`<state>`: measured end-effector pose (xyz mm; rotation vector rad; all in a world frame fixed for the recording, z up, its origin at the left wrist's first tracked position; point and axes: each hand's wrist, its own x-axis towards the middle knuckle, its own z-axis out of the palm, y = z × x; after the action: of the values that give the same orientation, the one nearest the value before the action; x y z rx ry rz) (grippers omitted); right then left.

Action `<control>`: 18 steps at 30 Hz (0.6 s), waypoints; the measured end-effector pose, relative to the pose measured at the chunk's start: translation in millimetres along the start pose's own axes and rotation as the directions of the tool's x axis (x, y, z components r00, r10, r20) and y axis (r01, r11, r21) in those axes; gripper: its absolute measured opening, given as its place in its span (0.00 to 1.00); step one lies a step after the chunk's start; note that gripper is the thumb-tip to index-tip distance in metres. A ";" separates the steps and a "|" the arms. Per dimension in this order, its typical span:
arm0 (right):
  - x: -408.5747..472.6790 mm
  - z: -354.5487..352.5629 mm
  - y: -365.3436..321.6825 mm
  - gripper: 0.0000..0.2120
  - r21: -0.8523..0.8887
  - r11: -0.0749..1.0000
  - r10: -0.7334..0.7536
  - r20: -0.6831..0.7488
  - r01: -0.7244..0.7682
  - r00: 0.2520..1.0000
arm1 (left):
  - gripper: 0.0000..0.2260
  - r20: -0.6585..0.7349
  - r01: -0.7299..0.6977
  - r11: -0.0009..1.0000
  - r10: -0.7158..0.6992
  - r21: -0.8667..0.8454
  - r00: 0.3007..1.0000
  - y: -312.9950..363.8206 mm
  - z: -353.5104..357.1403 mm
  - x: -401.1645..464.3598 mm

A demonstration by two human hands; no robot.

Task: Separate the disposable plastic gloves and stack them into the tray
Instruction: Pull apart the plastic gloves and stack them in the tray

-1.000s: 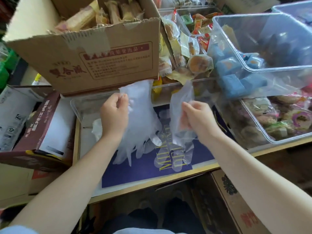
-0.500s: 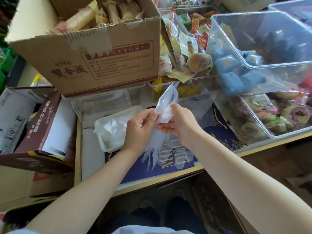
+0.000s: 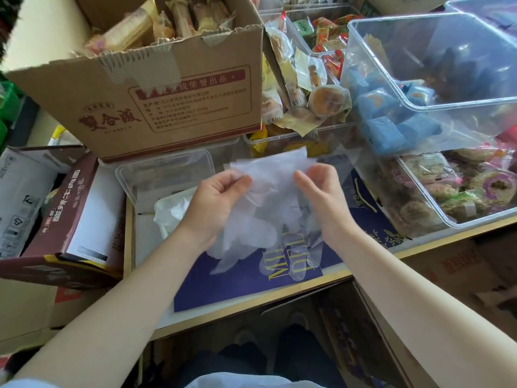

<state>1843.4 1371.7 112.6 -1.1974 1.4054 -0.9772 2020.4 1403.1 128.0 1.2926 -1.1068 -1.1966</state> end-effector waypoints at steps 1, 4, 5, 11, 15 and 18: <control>4.9 -7.7 4.5 0.28 -0.036 0.999 -0.031 0.019 0.032 0.999 | 0.09 0.056 0.019 0.999 -0.017 -0.049 0.998 4.0 -3.6 0.2; 23.0 -25.9 7.7 0.49 0.136 0.991 -0.029 0.292 -0.012 0.956 | 0.08 0.196 0.066 0.987 -0.036 -0.146 0.980 15.8 -10.6 0.2; 27.9 -30.8 6.3 0.47 0.186 0.982 -0.039 0.386 -0.036 0.922 | 0.09 0.218 0.074 0.984 -0.038 -0.159 0.975 17.8 -10.8 0.8; 37.2 -47.9 -2.9 0.19 0.254 0.964 -0.094 0.610 -0.082 0.787 | 0.07 0.156 0.098 0.977 -0.068 -0.189 0.985 12.8 1.6 14.1; 44.3 -54.3 -5.2 0.04 0.158 0.981 -0.172 0.446 0.112 0.878 | 0.10 0.284 0.115 0.988 -0.141 0.104 0.949 -5.2 -2.2 26.6; 53.6 -67.1 -3.4 0.06 0.138 0.984 -0.162 0.412 0.114 0.897 | 0.14 0.385 0.210 0.934 -0.314 0.288 0.868 -21.9 -10.7 35.1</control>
<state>1777.6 1316.6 117.4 -1.3435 0.9221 -0.8167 2033.8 1370.5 103.8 1.4372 -1.4564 -1.6485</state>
